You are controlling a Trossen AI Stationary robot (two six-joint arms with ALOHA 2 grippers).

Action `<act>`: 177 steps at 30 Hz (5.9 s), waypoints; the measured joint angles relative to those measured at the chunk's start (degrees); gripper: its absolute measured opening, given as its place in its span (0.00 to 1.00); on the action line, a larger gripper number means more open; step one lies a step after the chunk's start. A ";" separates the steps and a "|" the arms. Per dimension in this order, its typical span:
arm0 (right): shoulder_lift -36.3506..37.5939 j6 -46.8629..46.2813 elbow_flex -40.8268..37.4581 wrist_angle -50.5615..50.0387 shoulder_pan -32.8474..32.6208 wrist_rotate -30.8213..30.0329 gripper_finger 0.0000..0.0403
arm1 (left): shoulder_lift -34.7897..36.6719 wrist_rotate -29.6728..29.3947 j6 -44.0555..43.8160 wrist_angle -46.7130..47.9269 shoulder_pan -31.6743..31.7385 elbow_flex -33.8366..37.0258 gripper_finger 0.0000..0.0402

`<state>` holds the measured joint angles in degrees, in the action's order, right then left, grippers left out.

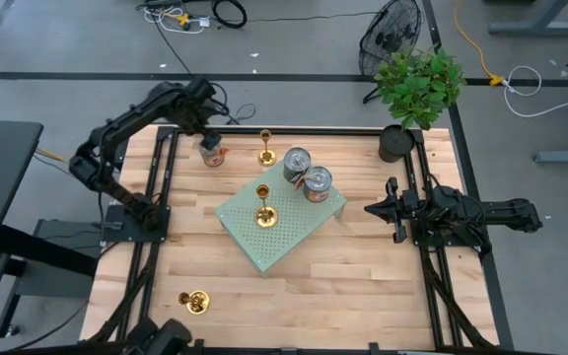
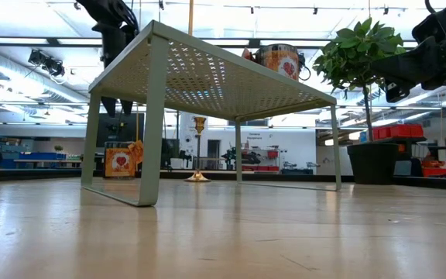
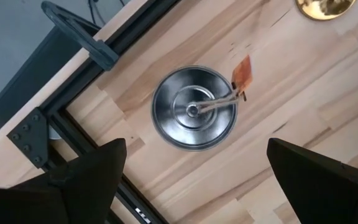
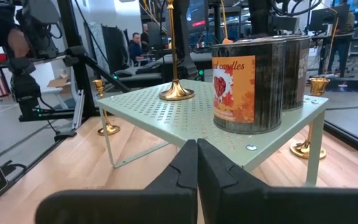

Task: Pick & Place candle stick holders
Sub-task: Put the silver scented candle on the shelf

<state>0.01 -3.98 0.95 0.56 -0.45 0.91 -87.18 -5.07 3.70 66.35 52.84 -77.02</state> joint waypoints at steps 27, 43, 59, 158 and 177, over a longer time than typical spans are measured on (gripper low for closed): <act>0.00 -0.01 0.00 0.02 0.00 -0.01 0.01 | -1.44 1.88 0.04 -1.78 2.67 0.64 1.00; 0.00 -0.01 0.00 0.02 -0.02 -0.02 0.01 | -6.29 1.91 0.31 -1.97 2.67 0.68 1.00; 0.00 -0.01 0.00 0.00 0.00 -0.02 0.01 | -10.04 2.26 2.37 -1.86 2.60 0.68 1.00; 0.00 0.01 -0.01 0.00 -0.02 -0.02 0.01 | -11.30 1.49 18.43 -2.77 0.15 -0.23 0.99; 0.00 0.00 0.00 0.02 -0.01 0.00 0.01 | -11.30 1.51 19.43 -3.80 0.15 -0.26 0.99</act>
<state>0.01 -3.98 0.95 0.58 -0.45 0.91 -98.48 -3.56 23.14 62.55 52.99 -77.28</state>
